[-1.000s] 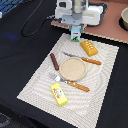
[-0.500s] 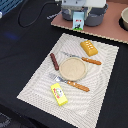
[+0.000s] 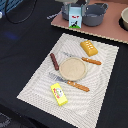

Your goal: Interact with the objects in diverse but meaningful ways.

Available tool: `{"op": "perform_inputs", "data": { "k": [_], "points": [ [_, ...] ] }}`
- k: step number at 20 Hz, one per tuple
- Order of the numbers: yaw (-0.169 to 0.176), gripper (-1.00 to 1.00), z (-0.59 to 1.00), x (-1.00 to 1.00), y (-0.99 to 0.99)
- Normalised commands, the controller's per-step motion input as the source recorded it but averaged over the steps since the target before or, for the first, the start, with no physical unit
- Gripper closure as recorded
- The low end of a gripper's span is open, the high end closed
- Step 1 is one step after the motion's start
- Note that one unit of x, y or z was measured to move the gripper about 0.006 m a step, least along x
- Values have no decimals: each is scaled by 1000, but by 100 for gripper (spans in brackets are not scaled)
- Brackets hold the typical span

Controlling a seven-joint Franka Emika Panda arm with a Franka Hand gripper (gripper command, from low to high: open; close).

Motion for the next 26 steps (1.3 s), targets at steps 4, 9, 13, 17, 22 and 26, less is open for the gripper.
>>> {"op": "perform_inputs", "data": {
  "k": [4,9,13,17,22,26],
  "points": [
    [0,100,-81,-63,-990],
    [0,100,0,-53,-990],
    [0,100,79,-81,-962],
    [0,100,59,-45,-943],
    [0,100,35,20,-937],
    [0,100,0,103,-924]
  ]
}}
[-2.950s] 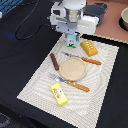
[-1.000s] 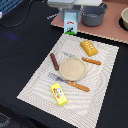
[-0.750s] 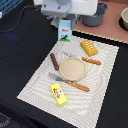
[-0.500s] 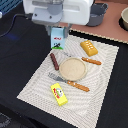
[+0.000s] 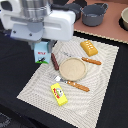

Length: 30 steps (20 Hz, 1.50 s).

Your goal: Interact with the objects in diverse but meaningful ways.

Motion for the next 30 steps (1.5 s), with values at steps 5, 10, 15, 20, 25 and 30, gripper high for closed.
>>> {"op": "perform_inputs", "data": {
  "k": [5,10,15,20,25,30],
  "points": [
    [-3,100,0,246,-886],
    [-9,100,-63,263,-702],
    [35,100,99,467,-134],
    [117,100,8,387,-57],
    [107,100,-81,307,-225],
    [22,100,-144,183,-682]
  ]
}}
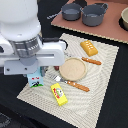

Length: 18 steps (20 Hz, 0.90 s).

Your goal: Interact with the objects in diverse but meaningful ways.

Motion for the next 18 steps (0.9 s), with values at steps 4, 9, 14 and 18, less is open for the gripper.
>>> {"op": "perform_inputs", "data": {
  "k": [4,9,14,18],
  "points": [
    [7,100,-230,134,-629],
    [48,100,-138,39,-282],
    [81,100,0,165,-9],
    [71,100,18,193,-48]
  ]
}}
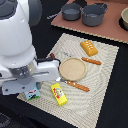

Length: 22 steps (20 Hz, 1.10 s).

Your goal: Interact with the objects in diverse but meaningful ways.

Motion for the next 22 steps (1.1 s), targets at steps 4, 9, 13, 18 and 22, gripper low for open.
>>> {"op": "perform_inputs", "data": {
  "k": [4,9,13,18,22],
  "points": [
    [67,100,18,172,-44],
    [53,100,-91,157,-151],
    [34,-100,-85,195,-84],
    [8,-100,272,138,-13],
    [0,-100,646,22,0]
  ]
}}
